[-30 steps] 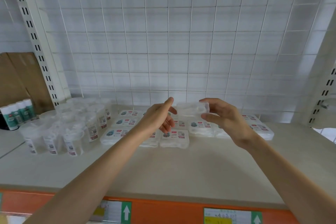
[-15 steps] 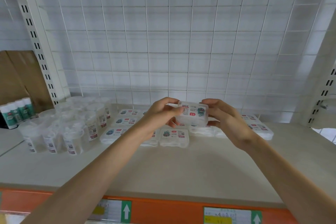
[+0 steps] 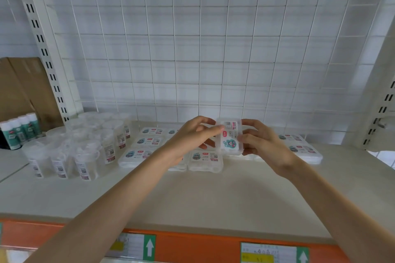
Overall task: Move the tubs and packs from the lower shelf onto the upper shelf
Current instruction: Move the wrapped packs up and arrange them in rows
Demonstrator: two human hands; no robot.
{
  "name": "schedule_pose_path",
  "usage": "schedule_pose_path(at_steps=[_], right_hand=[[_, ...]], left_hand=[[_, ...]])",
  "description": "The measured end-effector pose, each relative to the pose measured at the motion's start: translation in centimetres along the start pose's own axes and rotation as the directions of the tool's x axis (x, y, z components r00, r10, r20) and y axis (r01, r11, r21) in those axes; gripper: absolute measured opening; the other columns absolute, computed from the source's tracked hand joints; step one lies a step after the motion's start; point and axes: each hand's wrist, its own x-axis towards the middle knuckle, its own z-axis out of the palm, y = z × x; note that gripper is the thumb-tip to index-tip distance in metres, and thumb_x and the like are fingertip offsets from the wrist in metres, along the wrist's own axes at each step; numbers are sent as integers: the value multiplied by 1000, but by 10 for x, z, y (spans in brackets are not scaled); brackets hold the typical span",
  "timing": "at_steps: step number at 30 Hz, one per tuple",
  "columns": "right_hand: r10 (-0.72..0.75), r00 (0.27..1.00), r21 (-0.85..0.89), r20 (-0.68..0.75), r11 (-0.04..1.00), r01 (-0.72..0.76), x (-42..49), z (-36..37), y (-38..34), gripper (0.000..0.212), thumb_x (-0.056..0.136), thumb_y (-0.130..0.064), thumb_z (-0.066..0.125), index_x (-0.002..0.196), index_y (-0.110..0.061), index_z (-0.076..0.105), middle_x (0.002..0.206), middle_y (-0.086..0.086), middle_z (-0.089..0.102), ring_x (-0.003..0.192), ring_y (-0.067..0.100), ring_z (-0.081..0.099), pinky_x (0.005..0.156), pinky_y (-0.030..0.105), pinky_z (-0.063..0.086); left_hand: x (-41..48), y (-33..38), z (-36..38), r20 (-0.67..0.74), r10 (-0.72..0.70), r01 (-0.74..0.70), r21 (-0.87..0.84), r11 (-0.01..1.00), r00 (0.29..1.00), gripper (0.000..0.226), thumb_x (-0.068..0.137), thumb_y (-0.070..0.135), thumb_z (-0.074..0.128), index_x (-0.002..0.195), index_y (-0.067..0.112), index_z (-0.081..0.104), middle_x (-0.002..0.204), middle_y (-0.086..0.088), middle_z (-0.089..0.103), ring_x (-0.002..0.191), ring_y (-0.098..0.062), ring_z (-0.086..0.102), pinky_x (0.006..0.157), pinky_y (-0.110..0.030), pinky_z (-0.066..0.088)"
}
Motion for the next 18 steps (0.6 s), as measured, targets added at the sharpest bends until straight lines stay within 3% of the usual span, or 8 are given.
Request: schedule_pose_path(at_steps=[3, 7, 10, 12, 15, 18], right_hand=[[3, 1000, 62, -1, 998, -3, 0, 0, 2, 43, 90, -4, 63, 129, -18, 50, 108, 14, 71, 87, 23, 70, 72, 29, 54], [-11, 999, 35, 32, 999, 10, 1, 0, 5, 48, 89, -5, 67, 132, -17, 49, 112, 12, 69, 94, 25, 70, 75, 29, 54], [-180, 983, -252, -24, 953, 169, 0, -1, 7, 59, 79, -17, 81, 126, -34, 51, 117, -4, 63, 102, 7, 64, 82, 20, 51], [-368, 930, -489, -3, 812, 319, -2, -3, 5, 64, 66, -27, 89, 118, -41, 55, 121, -16, 56, 111, -1, 56, 87, 12, 45], [-440, 890, -605, 120, 678, 417, -3, -7, 3, 61, 55, -47, 89, 109, -44, 61, 131, -21, 49, 120, -5, 49, 93, 5, 36], [-427, 894, -634, 140, 655, 412, -2, -11, 4, 54, 59, -42, 90, 107, -45, 64, 132, -18, 51, 122, -6, 48, 96, 9, 34]], left_hand=[[-1, -1, 2, 60, -10, 10, 0, 1000, 998, 39, 90, 27, 71, 124, 18, 55, 103, -3, 74, 91, -21, 72, 85, -36, 57], [-1, 0, 2, 47, 21, -22, 15, 1000, 999, 33, 92, 20, 67, 124, 17, 58, 103, -5, 73, 81, -13, 70, 75, -27, 56], [0, -1, 1, 26, 35, -35, 26, 999, 999, 26, 93, 19, 66, 119, 19, 64, 101, -3, 73, 79, -8, 67, 70, -23, 51], [1, -2, 1, 23, 40, -41, 35, 999, 999, 23, 93, 19, 65, 115, 20, 69, 100, 0, 74, 82, -9, 65, 71, -24, 49], [2, -4, -1, 30, 39, -40, 24, 999, 999, 21, 95, 21, 62, 113, 19, 72, 100, 0, 75, 87, -12, 65, 73, -27, 48], [-1, -3, -2, 81, 34, -38, 45, 998, 996, 21, 98, 23, 58, 112, 20, 73, 100, 2, 75, 86, -9, 64, 75, -25, 48]])
